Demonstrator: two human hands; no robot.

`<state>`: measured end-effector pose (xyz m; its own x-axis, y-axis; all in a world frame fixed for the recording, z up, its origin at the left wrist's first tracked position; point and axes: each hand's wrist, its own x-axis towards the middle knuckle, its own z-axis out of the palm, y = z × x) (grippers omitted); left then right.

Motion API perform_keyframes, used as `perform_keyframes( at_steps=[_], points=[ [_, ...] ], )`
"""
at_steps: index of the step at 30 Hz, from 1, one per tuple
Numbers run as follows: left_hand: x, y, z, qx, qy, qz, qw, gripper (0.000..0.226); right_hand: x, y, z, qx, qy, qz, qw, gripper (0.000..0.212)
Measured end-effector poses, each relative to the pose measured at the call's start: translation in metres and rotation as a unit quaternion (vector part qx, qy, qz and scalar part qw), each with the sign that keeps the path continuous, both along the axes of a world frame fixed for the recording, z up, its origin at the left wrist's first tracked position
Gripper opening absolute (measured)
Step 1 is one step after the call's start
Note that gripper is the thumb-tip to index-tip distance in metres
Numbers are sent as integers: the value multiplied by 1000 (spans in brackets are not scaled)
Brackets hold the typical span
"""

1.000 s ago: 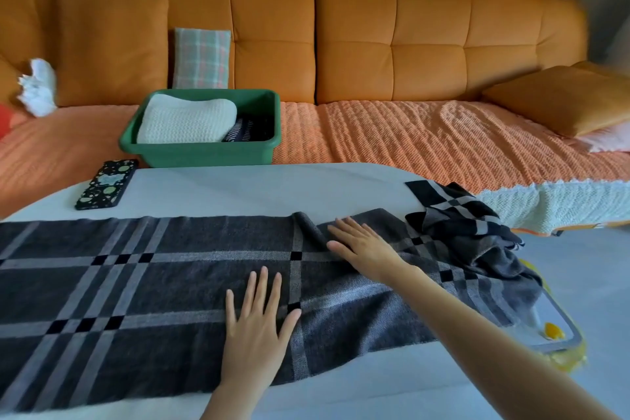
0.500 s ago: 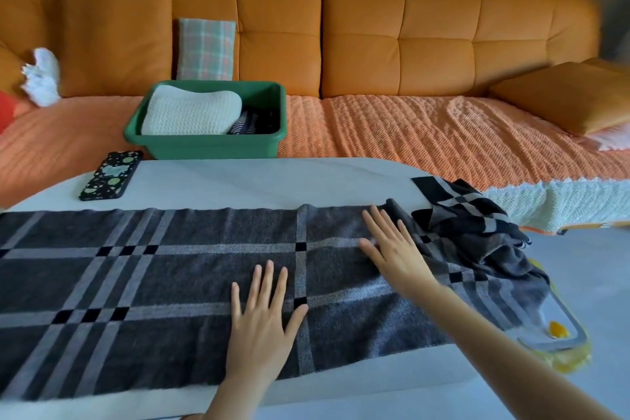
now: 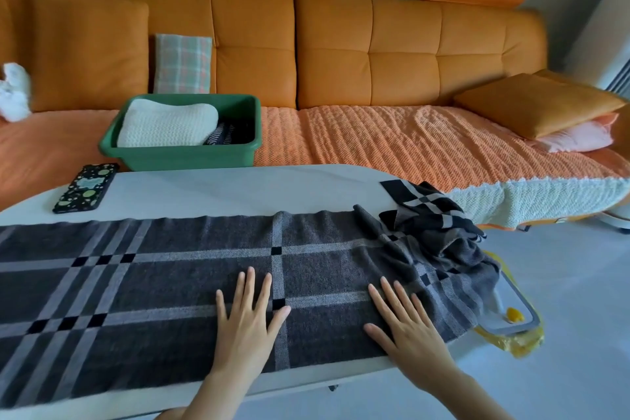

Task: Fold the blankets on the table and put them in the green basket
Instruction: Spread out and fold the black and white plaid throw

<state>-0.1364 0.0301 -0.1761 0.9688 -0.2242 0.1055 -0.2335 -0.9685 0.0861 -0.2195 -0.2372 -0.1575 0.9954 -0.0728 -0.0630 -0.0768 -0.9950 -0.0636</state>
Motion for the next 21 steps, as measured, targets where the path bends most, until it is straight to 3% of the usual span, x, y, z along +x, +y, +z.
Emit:
perform_keyframes(
  at_steps=[2,6,7,15,21],
  points=[
    [0,1,0,3,0,-5,1000,71,0,1,3,-2,6,-11,1000,66],
    [-1,2,-2,-12,-1,-16,1000,68,21,9,28,35,-2,-13,999,114],
    [-2,2,-2,-19,-3,-17,1000,67,30,12,33,51,1,-15,999,117],
    [-5,0,-2,-24,-4,-2,1000,66,143,71,39,100,-6,85,991,81],
    [-4,-1,2,-22,-3,4,1000,66,190,102,20,59,31,127,990,63]
  ],
)
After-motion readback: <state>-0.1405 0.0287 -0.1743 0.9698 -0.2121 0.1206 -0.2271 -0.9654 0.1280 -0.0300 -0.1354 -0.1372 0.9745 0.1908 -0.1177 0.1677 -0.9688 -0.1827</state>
